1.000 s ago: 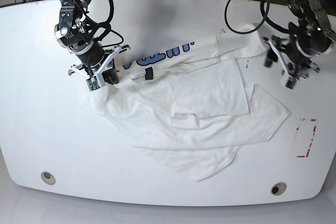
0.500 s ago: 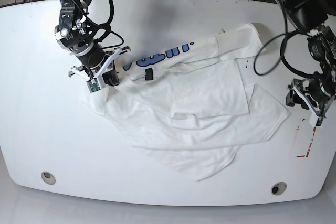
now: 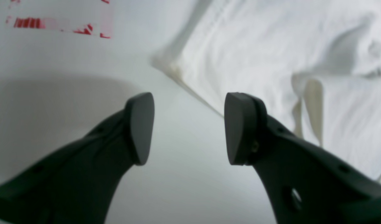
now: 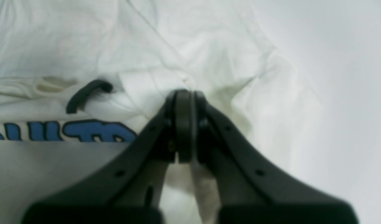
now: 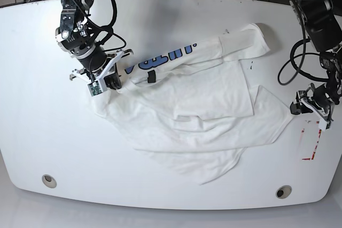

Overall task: Fold the T-shirt properly
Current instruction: 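Grasp the hem corner with the left gripper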

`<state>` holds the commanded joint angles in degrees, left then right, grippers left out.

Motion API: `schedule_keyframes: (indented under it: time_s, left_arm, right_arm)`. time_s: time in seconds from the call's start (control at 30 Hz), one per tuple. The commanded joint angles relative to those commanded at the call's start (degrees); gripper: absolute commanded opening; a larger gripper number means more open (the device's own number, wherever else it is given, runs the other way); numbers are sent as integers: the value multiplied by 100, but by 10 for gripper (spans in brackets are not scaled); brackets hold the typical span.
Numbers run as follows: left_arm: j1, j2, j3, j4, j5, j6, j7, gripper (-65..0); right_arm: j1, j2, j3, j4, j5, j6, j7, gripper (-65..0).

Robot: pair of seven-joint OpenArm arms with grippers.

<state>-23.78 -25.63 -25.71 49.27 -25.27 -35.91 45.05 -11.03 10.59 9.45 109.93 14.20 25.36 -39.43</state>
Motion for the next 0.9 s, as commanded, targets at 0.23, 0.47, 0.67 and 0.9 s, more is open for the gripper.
schedule_keyframes:
  time_s: [0.23,0.47,0.67,0.9]
  left_arm:
    - [-88,9,0,-589,0,18,-308,-314]
    - [-211,35,492,-967,70,18,-466,-312]
    - [-413,176,703,-1468,70,18,-765,-312]
    - [-800,255,888,-1969,88,79,-941,-312]
  right_arm:
    - [0,0,0,0,0,0,0,-650]
    - [0,9,0,0,0,0,0,-650]
    - [0,9,0,0,18,0,0,-650]
    - [0,9,0,0,9,0,0,-650]
